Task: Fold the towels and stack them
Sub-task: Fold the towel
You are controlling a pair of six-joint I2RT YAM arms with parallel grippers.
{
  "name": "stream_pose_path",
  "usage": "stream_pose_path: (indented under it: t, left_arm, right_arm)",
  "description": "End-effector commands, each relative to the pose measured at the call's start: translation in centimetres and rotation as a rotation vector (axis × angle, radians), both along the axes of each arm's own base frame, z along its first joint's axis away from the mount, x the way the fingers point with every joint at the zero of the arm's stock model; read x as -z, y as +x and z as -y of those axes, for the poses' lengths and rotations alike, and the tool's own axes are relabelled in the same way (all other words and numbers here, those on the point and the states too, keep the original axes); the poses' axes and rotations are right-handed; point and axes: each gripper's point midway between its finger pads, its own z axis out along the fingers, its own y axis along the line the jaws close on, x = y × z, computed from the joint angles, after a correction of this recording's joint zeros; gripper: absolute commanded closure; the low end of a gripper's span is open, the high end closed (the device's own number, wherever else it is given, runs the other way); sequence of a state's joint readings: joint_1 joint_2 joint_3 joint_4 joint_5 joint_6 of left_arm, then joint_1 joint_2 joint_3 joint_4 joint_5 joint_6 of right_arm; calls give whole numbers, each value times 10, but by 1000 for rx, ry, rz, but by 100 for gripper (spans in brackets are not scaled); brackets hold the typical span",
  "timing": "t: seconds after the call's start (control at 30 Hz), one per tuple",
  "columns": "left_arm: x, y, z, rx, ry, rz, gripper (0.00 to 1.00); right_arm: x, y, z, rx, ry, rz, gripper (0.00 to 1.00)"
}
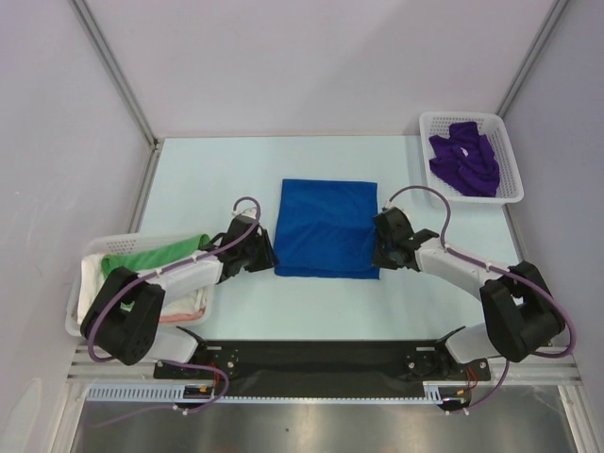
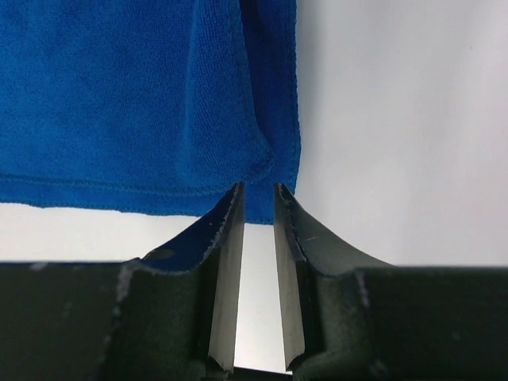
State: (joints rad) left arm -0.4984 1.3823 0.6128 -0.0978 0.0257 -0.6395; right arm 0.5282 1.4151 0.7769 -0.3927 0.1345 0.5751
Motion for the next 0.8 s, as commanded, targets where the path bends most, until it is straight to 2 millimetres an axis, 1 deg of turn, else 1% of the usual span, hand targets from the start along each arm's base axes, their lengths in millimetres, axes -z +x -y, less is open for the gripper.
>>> stream_pose_path:
  t: [0.0,0.2,0.27,0.43,0.6,0.77]
  left_arm:
    - [-9,14,7,-25,-20,38,62]
    - [-3,18,8,-27,-17,33,63]
    - [-1,19,9,-29,-15,29,63]
    - [1,21,10,-28,-13,28,64]
    - [4,21,10,-26,-9,21,68]
    - [6,21,11,-21,-7,18,70]
  right_arm:
    - [-14,21,-11,-3,27,67,73]
    - [-5,21,-13,-6,19,50,73]
    - [1,21,-12,-4,9,38,72]
    - [5,22,-11,-2,5,39,71]
    - [7,23,-11,-1,3,38,71]
    - [15,23,-12,-6,-7,22,72]
